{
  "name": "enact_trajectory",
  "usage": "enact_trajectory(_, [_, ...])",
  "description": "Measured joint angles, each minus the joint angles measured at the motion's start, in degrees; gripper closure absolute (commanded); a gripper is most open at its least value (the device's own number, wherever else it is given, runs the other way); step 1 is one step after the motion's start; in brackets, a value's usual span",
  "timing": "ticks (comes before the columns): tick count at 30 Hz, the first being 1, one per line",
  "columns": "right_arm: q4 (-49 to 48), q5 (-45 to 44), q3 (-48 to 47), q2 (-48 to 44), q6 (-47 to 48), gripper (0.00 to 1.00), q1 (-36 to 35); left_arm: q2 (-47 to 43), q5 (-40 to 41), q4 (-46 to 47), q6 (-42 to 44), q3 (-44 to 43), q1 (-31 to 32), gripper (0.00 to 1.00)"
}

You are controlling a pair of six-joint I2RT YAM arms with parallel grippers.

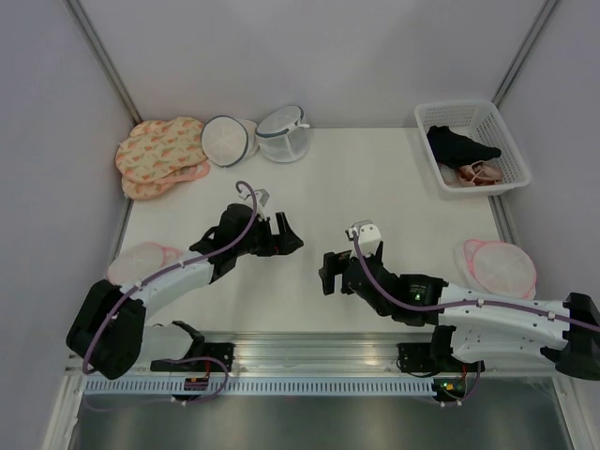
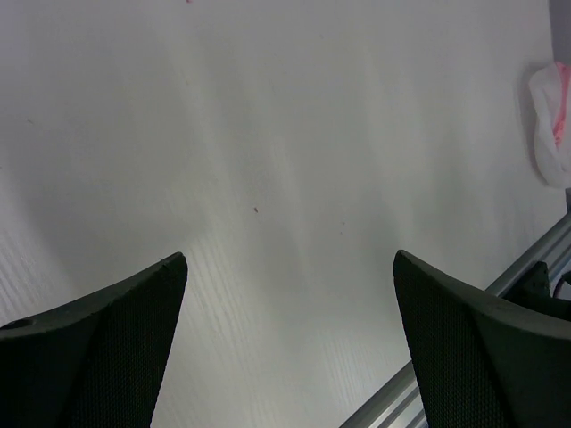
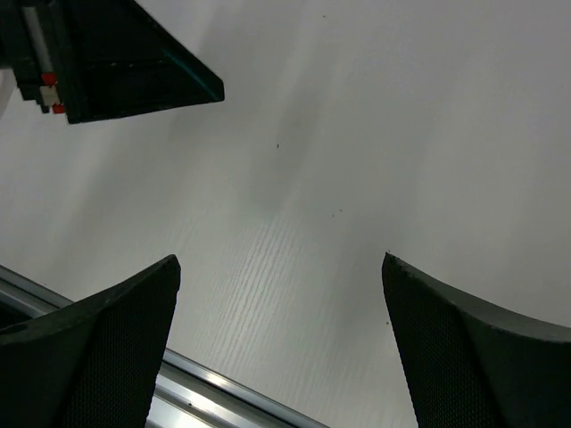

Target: Unzip the laundry bag and remove the bra

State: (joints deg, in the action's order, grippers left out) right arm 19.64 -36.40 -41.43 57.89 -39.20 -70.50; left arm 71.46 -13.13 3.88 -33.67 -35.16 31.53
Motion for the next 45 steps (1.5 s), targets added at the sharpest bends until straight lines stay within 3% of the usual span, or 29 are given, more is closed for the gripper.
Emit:
enact_trajectory(6, [0.1, -0.3, -0.2, -0.5, 0.0, 0.02, 1.3, 19.3, -0.7, 1.2, -3.3, -15.5, -5.5, 0.00])
enact_trajectory(11, [-0.1, 0.7, 2.7, -7.4, -0.3, 0.02, 1.4, 35.2, -0.2, 4.1, -13.5, -30.1, -14.9, 0.00])
enact_trajectory(17, [0.8, 2.1, 7.5, -15.3, -1.6, 0.02, 1.4, 46.8, 5.2, 4.6, -26.4, -44.5, -18.1, 0.00])
enact_trajectory(23, [1.6, 3.2, 9.3, -17.1, -1.8, 0.02, 1.4, 57.2, 5.6, 10.6, -37.6, -54.0, -18.6, 0.00])
enact_trajectory(29, [2.2, 4.1, 9.3, -15.9, -1.7, 0.02, 1.4, 64.7, 7.0, 20.7, -46.9, -55.6, -18.6, 0.00])
enact_trajectory(33, [2.2, 4.3, 9.3, -15.5, -1.7, 0.02, 1.4, 69.0, 6.9, 31.4, -50.4, -56.3, -18.5, 0.00])
enact_trajectory(36, [2.1, 4.4, 9.3, -14.2, -1.7, 0.02, 1.4, 72.1, 6.4, 33.6, -51.6, -59.8, -18.4, 0.04])
enact_trajectory(39, [2.2, 4.5, 9.3, -12.7, -1.6, 0.02, 1.4, 73.2, 6.4, 33.4, -51.8, -62.4, -18.1, 0.19])
enact_trajectory(40, [2.3, 4.6, 9.3, -12.5, -1.6, 0.02, 1.4, 73.3, 6.4, 33.0, -51.8, -62.9, -18.1, 0.35])
enact_trajectory(42, [2.2, 4.6, 9.3, -12.3, -1.6, 0.02, 1.4, 73.3, 6.4, 32.4, -52.0, -63.4, -17.9, 0.52])
enact_trajectory(43, [2.2, 4.5, 9.3, -12.3, -1.6, 0.02, 1.4, 73.3, 6.3, 32.3, -51.9, -63.5, -17.9, 0.69])
enact_trajectory(45, [2.2, 4.5, 9.3, -12.3, -1.6, 0.02, 1.4, 73.3, 5.5, 32.3, -51.9, -63.5, -17.9, 0.84])
